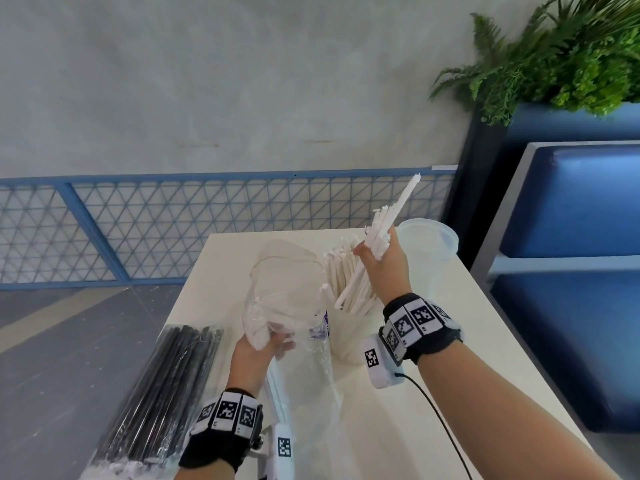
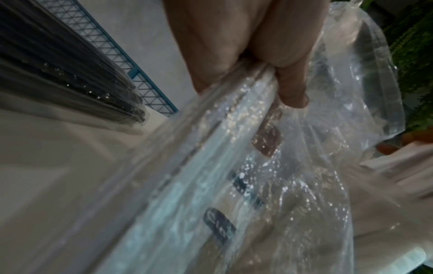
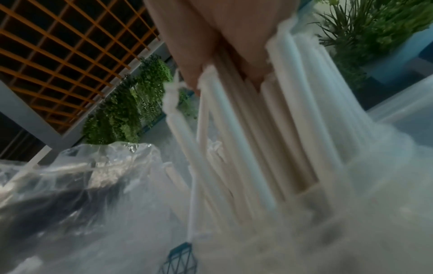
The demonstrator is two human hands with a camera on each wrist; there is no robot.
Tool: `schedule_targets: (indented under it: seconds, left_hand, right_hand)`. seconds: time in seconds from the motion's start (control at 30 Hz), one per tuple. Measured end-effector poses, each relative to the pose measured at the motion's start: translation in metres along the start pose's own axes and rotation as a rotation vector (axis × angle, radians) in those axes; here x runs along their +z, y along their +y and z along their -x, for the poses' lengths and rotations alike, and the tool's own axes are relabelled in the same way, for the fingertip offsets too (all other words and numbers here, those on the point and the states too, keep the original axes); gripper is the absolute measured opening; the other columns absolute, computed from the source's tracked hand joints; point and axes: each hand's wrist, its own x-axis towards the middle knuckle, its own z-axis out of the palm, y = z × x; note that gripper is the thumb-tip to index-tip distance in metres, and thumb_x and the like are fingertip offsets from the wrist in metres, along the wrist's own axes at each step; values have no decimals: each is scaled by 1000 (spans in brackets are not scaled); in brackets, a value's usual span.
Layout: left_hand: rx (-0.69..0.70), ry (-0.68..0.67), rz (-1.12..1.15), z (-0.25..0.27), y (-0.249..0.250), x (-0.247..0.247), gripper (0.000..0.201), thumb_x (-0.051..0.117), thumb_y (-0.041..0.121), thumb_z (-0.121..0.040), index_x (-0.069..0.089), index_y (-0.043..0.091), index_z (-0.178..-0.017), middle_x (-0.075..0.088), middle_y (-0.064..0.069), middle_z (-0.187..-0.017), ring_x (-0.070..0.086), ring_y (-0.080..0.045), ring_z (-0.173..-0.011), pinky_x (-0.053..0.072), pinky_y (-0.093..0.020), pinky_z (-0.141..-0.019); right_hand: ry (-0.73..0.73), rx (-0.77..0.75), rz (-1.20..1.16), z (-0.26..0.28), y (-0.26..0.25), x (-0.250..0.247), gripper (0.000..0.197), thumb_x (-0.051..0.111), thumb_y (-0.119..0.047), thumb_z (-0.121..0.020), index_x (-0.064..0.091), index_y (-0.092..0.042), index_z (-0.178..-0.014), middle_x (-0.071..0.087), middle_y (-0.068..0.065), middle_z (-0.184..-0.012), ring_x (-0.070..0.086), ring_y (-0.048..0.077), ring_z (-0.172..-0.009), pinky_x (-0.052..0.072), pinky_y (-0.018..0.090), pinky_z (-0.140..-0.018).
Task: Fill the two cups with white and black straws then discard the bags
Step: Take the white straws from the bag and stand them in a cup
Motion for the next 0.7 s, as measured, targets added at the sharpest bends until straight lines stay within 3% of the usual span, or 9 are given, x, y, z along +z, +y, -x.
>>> schedule_targets:
  seconds: [0.07, 0.2, 0.33, 0.47, 0.53, 0.6, 0.7]
  left_hand:
    - [1, -4, 2, 0, 1, 1, 5, 59, 3, -86, 61, 6, -84, 74, -2, -68, 70, -17, -60, 47, -35, -68]
    - [2, -2, -1, 0, 0, 0, 3, 59, 2, -86, 60, 4, -85, 74, -2, -67, 70, -16, -60, 48, -33, -67]
    - [7, -8, -13, 0, 0, -1, 4, 59, 1, -86, 61, 5, -84, 74, -2, -68, 70, -17, -61, 49, -31, -66]
    - [25, -18, -13, -1, -1, -3, 5, 59, 0, -86, 61, 4, -85, 73, -3, -68, 70, -16, -60, 53, -23, -61]
    - [28, -23, -10, -2, -2, -3, 6, 58, -1, -86, 61, 3, -85, 73, -3, -68, 70, -16, -60, 54, -21, -60]
    - [21, -27, -18, -2, -3, -2, 8, 58, -1, -86, 62, 5, -83, 73, -3, -68, 70, -17, -60, 54, -25, -64]
    - [14, -29, -25, -2, -2, 0, 10, 59, -1, -85, 62, 7, -81, 73, -3, -67, 70, -18, -61, 50, -33, -70]
  right_hand:
    - [22, -2, 10, -4, -4, -3, 30, 55, -13, -90, 49, -9, -119, 56, -6, -84, 52, 11, -73, 37, -2, -52]
    - [49, -35, -6, -6, -7, -1, 23, 55, -14, -91, 54, -8, -113, 57, -5, -89, 50, -3, -72, 37, -3, -57]
    - [-81, 11, 87, 4, 2, 9, 14, 60, -17, -88, 56, -17, -102, 58, -6, -85, 56, 13, -80, 38, 3, -58]
    - [99, -150, 12, 5, -16, 7, 38, 67, -15, -83, 47, -17, -115, 60, -6, -95, 59, 9, -80, 40, 1, -63]
    - [161, -266, -78, 3, -25, 6, 45, 62, -12, -86, 40, -28, -121, 62, -3, -95, 61, 6, -78, 43, 4, -63]
    - [97, -304, 32, 1, -23, 8, 37, 52, -9, -91, 43, -31, -119, 61, -2, -89, 60, 10, -75, 42, 7, -62]
    - [-165, -279, 502, 4, 2, 15, 24, 43, -1, -88, 64, -10, -96, 63, 6, -84, 54, 22, -82, 43, 24, -71]
